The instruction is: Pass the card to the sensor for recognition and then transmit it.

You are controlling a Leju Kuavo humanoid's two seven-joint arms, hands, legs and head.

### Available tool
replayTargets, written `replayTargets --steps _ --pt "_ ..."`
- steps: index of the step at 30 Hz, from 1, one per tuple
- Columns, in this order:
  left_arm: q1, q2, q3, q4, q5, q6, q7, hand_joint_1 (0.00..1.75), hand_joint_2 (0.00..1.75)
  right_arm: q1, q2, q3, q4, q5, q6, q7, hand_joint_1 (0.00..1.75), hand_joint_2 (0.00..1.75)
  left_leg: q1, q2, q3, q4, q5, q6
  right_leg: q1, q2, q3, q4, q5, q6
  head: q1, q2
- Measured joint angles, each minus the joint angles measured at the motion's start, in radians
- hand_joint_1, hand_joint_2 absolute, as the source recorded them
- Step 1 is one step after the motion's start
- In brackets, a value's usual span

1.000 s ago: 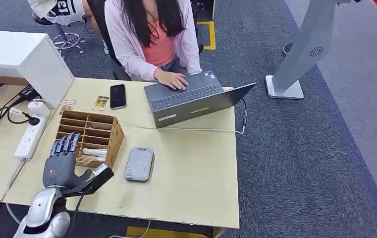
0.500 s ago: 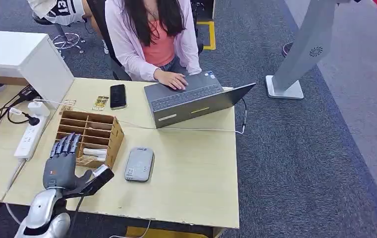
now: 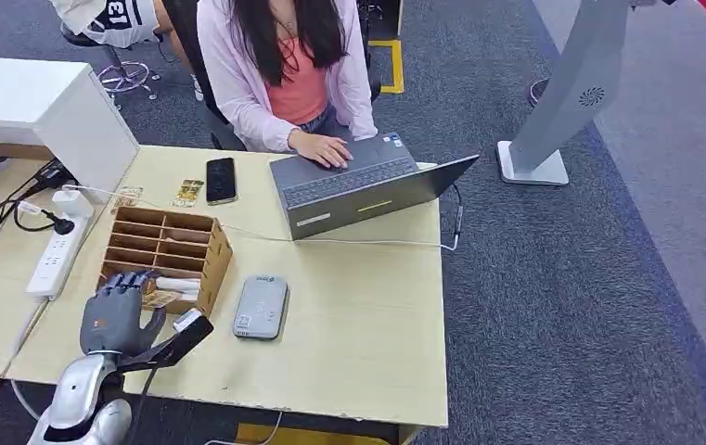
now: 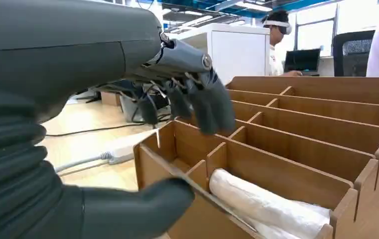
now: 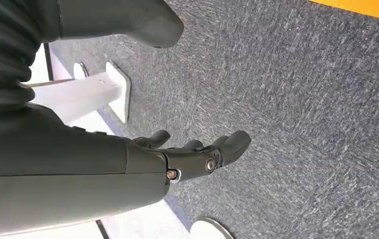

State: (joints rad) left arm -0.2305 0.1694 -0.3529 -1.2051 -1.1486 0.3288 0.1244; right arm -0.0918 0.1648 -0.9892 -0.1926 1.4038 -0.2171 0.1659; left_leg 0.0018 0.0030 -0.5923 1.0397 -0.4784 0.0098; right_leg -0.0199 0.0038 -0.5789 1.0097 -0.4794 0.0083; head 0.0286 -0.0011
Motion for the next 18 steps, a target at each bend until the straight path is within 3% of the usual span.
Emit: replayTargets --steps 18 --pt "0.000 -0.002 0.016 -0.008 0.020 0.000 0.001 1.75 1.75 0.000 0.000 0.000 0.000 0.006 0.001 0.000 0.00 1.75 0.000 0.000 0.000 0.000 0.000 0.000 0.000 0.000 0.000 0.000 0.000 0.000 0.000 0.000"
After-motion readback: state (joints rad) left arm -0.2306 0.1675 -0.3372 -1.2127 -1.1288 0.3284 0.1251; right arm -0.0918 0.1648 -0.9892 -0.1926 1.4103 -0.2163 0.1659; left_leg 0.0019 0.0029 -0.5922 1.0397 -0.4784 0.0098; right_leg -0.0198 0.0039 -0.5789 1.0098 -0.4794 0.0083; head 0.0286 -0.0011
